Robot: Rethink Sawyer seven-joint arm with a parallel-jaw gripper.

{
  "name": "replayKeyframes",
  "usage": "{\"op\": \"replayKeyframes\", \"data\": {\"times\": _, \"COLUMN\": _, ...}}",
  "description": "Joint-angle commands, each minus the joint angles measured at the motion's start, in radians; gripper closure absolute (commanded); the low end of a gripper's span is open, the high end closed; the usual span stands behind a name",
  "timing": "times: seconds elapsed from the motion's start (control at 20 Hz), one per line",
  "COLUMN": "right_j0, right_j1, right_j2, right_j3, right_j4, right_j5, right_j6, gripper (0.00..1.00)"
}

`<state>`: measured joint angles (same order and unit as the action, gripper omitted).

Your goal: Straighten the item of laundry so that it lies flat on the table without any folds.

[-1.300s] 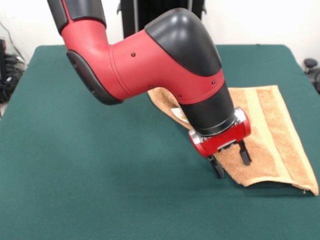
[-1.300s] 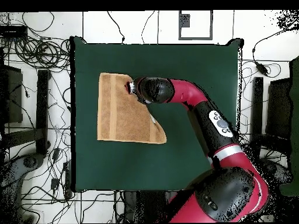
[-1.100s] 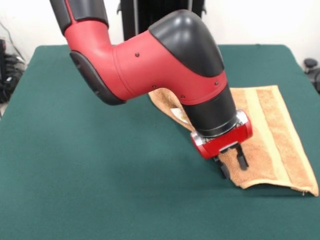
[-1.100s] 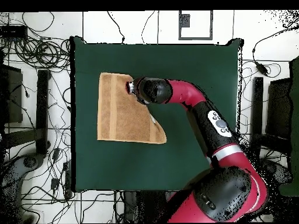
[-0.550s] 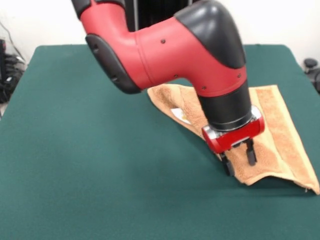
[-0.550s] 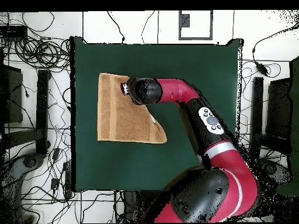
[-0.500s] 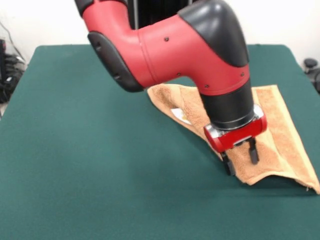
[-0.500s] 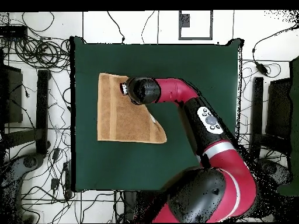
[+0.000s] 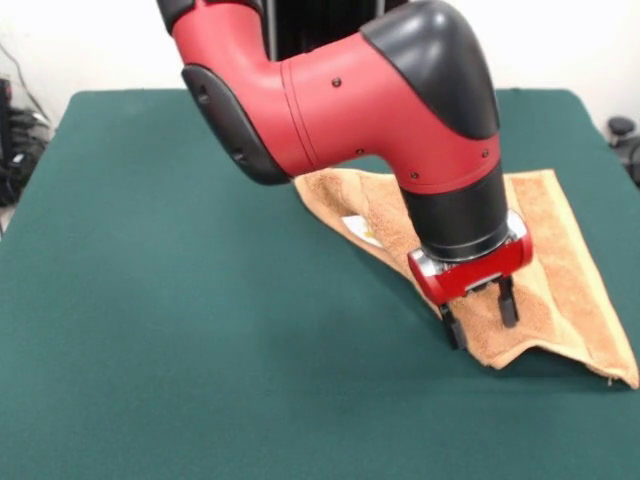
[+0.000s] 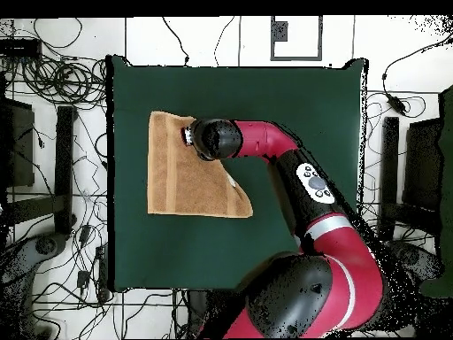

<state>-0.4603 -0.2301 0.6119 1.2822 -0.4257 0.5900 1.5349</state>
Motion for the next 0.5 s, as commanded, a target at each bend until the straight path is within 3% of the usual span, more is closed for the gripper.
{"op": "replayKeyframes", "data": {"times": 0.05, "right_j0": 0.063, "right_j1": 0.082, "right_j2": -0.100, "right_j3": 0.052, "right_j4": 0.012, "right_j5": -0.040, "right_j6": 0.185, "gripper": 0.00}}
{"op": "replayKeyframes", "data": {"times": 0.5, "right_j0": 0.167, "right_j1": 0.032, "right_j2": -0.219, "right_j3": 0.076, "right_j4": 0.041, "right_j5": -0.112, "right_j6": 0.315, "gripper": 0.00}}
